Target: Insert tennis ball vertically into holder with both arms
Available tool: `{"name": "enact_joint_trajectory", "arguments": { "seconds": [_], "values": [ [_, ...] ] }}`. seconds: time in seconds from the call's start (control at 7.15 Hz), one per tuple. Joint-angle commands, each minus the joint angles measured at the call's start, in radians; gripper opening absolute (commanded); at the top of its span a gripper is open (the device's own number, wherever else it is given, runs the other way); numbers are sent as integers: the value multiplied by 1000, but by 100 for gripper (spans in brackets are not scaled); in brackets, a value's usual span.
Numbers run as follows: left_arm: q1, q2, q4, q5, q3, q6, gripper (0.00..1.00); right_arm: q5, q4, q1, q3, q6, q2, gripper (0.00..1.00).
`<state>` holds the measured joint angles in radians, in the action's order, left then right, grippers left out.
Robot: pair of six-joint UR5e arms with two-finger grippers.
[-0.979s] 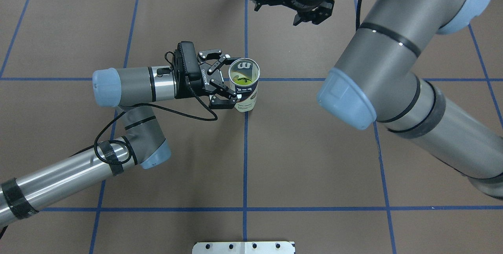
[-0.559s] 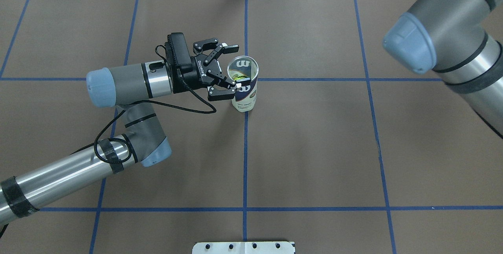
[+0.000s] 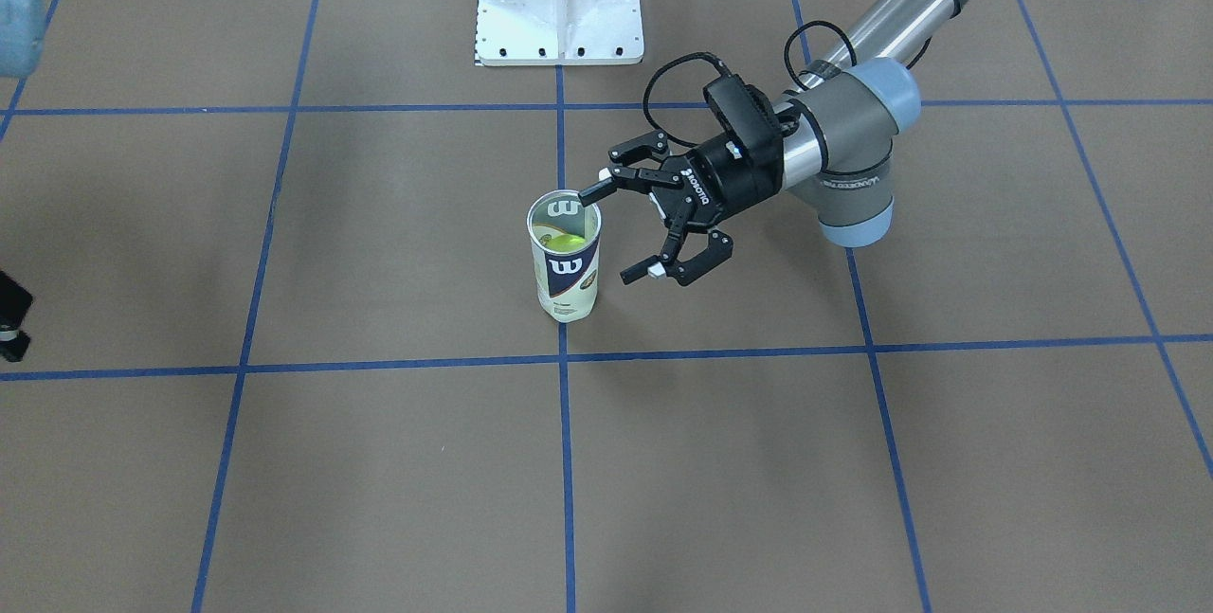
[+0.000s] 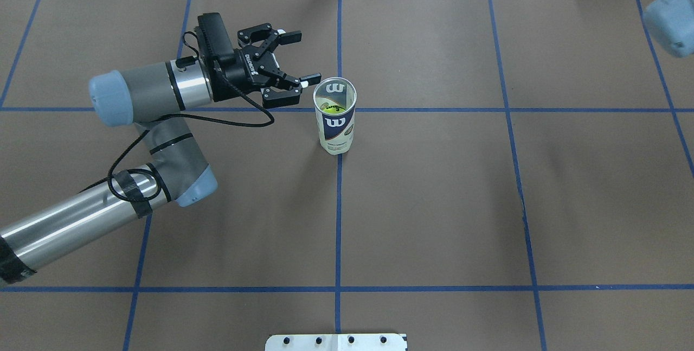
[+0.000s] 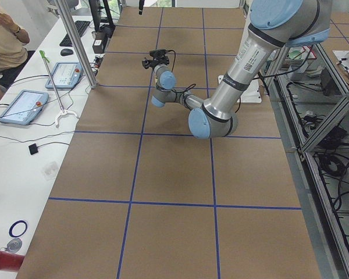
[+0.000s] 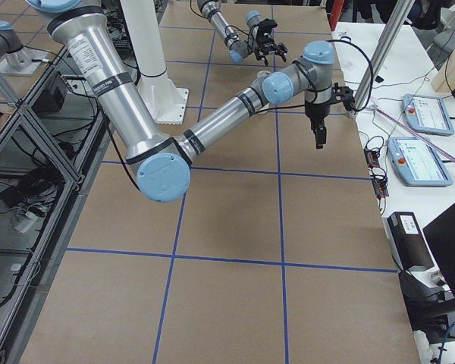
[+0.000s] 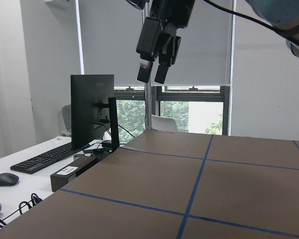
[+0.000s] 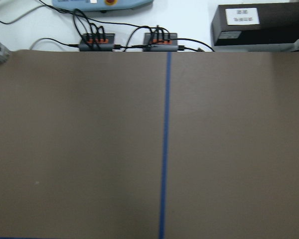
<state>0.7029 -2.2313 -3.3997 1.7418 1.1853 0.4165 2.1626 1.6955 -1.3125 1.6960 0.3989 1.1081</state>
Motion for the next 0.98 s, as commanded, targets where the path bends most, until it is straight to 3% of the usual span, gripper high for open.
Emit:
{"name": "enact_joint_trajectory", "arguments": {
  "seconds": [0.0,0.14,0.28,0.42,0.56,0.84],
  "values": [
    [85,65,8,11,-3,-4,100,93,0,-181,-70,-356,123,100],
    [131,106,17,21,-3,-7,100,117,0,-239,-120,-476,153,100],
    [197,137,26,98,-3,-7,100,123,0,-279,-146,-567,189,100],
    [295,163,104,211,0,-8,100,123,-54,-292,-150,-578,258,100],
    [385,167,165,320,0,-21,100,125,-200,-298,-198,-563,319,100],
    [490,191,320,444,0,-65,100,134,-244,-300,-213,-479,337,100]
  ]
}}
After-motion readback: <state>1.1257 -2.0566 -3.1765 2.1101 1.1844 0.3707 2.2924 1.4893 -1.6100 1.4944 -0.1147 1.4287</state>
